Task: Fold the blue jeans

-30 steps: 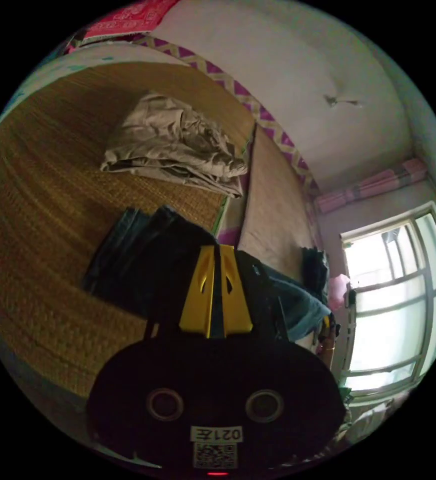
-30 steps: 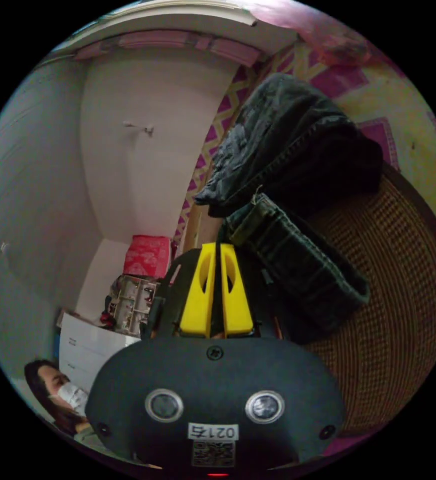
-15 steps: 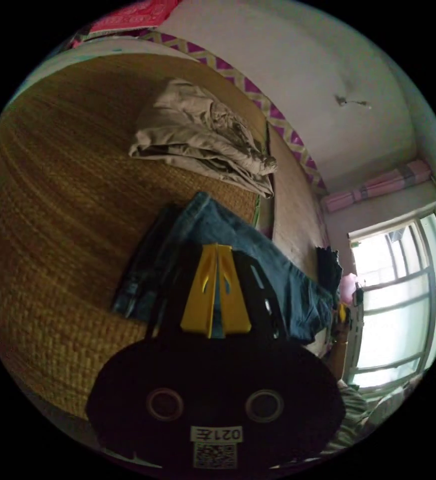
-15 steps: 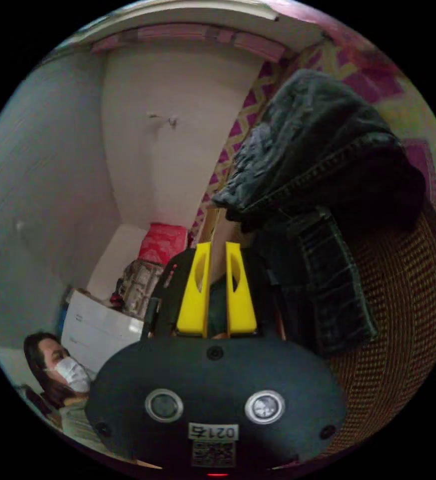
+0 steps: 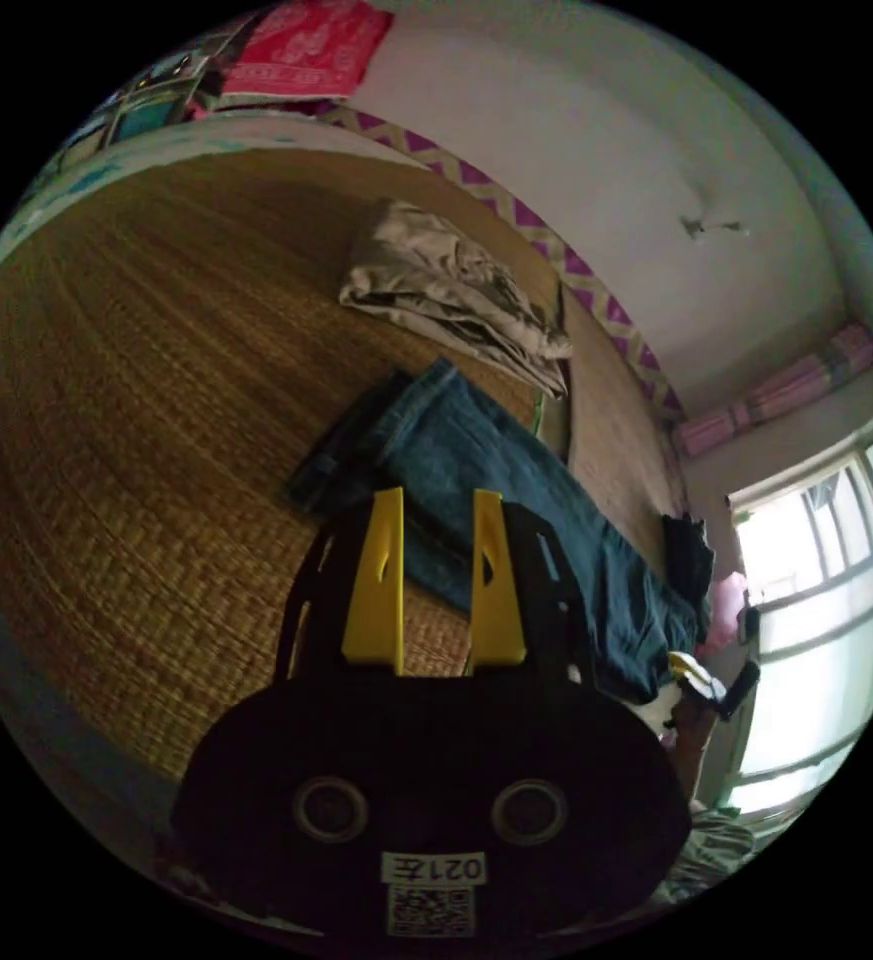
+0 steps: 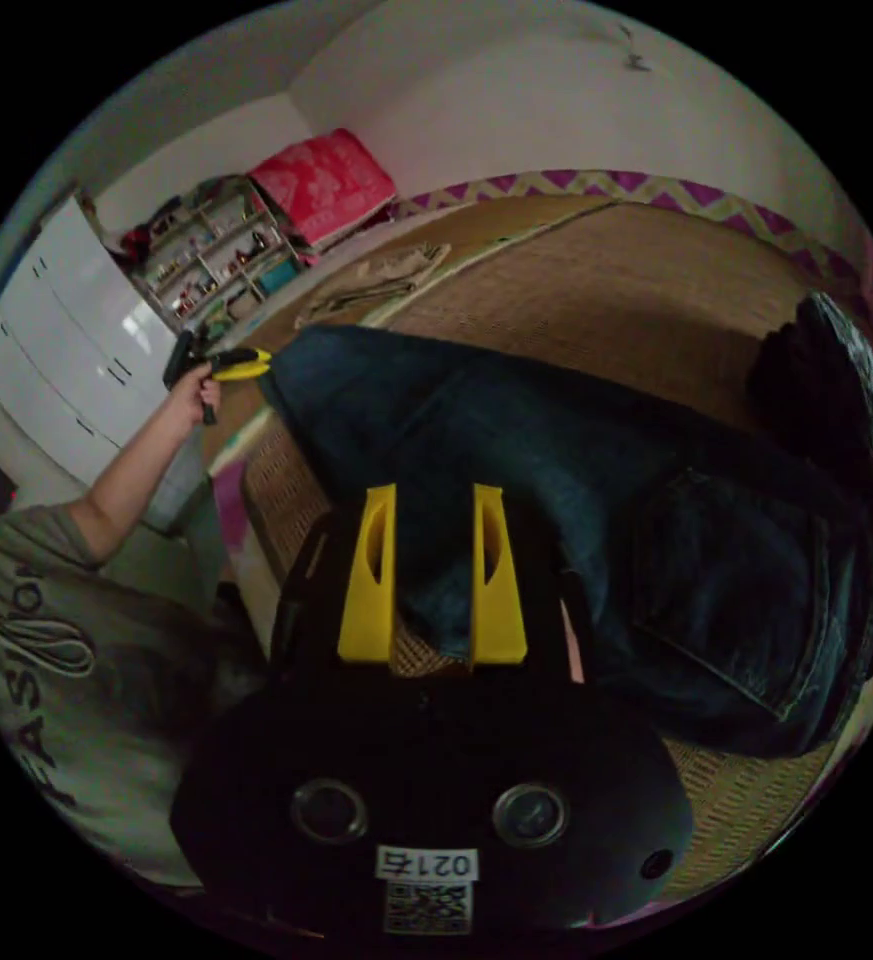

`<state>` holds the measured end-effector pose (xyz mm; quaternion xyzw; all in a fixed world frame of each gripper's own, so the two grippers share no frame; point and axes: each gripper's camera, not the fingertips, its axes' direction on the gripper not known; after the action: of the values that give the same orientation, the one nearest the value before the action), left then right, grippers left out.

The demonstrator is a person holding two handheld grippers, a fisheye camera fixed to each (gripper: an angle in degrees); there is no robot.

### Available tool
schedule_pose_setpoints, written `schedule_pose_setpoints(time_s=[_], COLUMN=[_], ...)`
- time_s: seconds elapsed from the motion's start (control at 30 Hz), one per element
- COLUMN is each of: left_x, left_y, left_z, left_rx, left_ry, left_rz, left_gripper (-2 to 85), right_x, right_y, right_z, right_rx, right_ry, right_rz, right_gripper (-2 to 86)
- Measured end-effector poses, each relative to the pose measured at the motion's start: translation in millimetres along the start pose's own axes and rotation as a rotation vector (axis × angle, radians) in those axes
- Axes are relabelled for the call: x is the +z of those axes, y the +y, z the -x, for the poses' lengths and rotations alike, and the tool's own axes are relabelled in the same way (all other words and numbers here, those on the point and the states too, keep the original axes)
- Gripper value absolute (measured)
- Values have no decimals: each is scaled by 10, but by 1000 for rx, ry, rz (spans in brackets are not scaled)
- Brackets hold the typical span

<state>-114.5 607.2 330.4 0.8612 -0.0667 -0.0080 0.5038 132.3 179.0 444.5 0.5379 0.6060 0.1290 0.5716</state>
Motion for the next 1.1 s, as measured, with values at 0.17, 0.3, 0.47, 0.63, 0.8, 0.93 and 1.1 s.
schedule_pose_setpoints(time_s=[0.17, 0.3, 0.47, 0.63, 0.8, 0.93, 1.1], left_x=[39, -182, -661, -678, -556, -747, -1159], left_y=[-109, -87, 23, 45, 13, -8, -64], left_z=[149, 233, 37, 279, 518, 440, -64], left_rx=[-99, -130, 0, -35, -40, 33, 396], left_ry=[28, 182, 209, 152, 168, 246, 301], left_rz=[20, -51, -118, -69, -31, -95, -255], left_gripper=[5, -8, -9, -9, -9, -9, -9], right_x=[356, 637, 599, 611, 838, 905, 965], right_y=[-14, 33, 121, 114, 118, 205, 196], right_z=[543, 867, 1153, 1356, 1472, 1519, 1663], right_rx=[-60, -95, -96, -114, -152, -153, -163], right_ry=[136, 236, 320, 358, 273, 255, 291], right_rz=[44, 75, 9, -6, 83, 57, 69], right_gripper=[104, 87, 62, 60, 59, 58, 58])
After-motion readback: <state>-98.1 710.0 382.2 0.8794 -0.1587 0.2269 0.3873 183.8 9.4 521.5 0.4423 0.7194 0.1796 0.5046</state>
